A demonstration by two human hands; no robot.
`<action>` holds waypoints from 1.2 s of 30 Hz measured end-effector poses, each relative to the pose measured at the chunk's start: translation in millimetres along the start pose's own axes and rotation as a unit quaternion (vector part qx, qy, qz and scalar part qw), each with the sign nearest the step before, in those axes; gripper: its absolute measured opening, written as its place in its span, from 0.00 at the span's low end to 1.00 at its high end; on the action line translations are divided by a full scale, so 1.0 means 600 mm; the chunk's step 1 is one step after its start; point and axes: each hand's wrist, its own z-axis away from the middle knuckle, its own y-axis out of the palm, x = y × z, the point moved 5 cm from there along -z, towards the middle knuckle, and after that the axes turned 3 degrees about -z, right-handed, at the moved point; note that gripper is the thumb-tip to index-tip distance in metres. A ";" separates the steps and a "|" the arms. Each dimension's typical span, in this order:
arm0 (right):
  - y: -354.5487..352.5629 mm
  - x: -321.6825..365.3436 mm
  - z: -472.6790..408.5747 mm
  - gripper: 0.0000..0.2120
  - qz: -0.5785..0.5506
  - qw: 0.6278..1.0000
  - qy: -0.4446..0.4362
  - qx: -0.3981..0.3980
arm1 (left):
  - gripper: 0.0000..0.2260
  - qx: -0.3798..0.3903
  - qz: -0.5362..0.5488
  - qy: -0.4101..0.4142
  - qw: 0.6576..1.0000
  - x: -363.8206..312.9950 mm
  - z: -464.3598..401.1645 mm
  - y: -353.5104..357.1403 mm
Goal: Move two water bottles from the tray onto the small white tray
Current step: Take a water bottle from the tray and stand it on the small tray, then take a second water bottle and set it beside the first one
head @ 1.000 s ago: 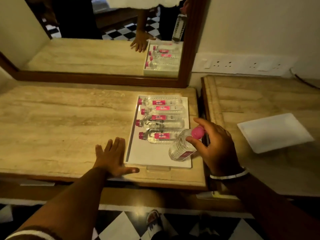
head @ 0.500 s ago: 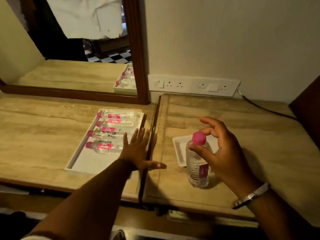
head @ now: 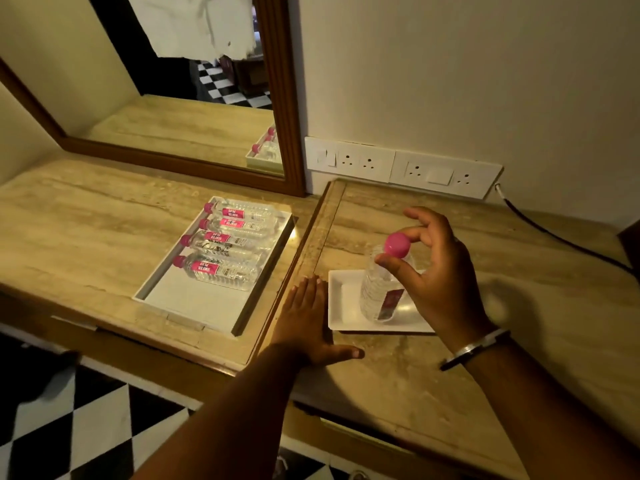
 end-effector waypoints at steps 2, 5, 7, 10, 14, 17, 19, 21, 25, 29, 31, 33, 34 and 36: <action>0.013 -0.008 -0.004 0.32 -0.002 1.000 0.004 0.006 | 0.65 0.002 -0.010 -0.004 1.000 -0.001 -0.004 0.000; 0.030 -0.019 -0.006 0.30 -0.008 1.000 0.013 0.012 | 0.65 0.003 -0.014 -0.001 1.000 -0.002 -0.004 0.001; 0.036 -0.023 -0.007 0.30 -0.007 1.000 0.015 0.009 | 0.65 -0.001 -0.018 0.001 1.000 -0.001 -0.005 0.000; 0.040 -0.027 -0.011 0.30 0.005 1.000 0.007 0.008 | 0.65 -0.004 -0.023 -0.002 1.000 0.002 -0.007 0.001; 0.041 -0.038 -0.013 0.28 0.002 1.000 0.019 0.012 | 0.65 -0.006 -0.019 -0.002 1.000 0.004 -0.009 0.004; 0.044 -0.047 -0.006 0.25 -0.012 0.999 0.028 0.028 | 0.64 -0.003 -0.023 -0.005 1.000 0.003 -0.011 0.007; 0.042 -0.054 -0.002 0.24 -0.018 0.998 0.032 0.048 | 0.65 -0.004 -0.027 -0.005 1.000 0.003 -0.011 0.009; 0.038 -0.060 -0.003 0.26 -0.016 0.997 0.032 0.063 | 0.65 -0.012 -0.028 -0.006 1.000 0.006 -0.012 0.012; 0.029 -0.061 0.017 0.33 -0.003 0.996 0.069 0.054 | 0.66 -0.003 -0.027 0.006 1.000 0.011 -0.008 0.009; 0.028 -0.049 0.110 0.29 0.009 0.996 0.088 0.013 | 0.64 -0.008 -0.018 0.036 0.999 0.050 -0.001 -0.006; 0.057 -0.040 0.160 0.25 0.026 0.994 0.099 0.034 | 0.63 -0.008 -0.033 0.035 0.999 0.116 0.007 -0.024; 0.104 -0.021 0.191 0.24 0.035 0.990 0.118 0.072 | 0.61 0.004 -0.070 0.022 0.997 0.207 0.020 -0.041; 0.138 -0.007 0.197 0.24 0.044 0.987 0.120 0.095 | 0.60 0.012 -0.086 0.011 0.996 0.263 0.032 -0.050; 0.218 0.029 0.184 0.26 0.091 0.978 0.099 0.156 | 0.59 0.021 -0.091 -0.027 0.995 0.375 0.066 -0.069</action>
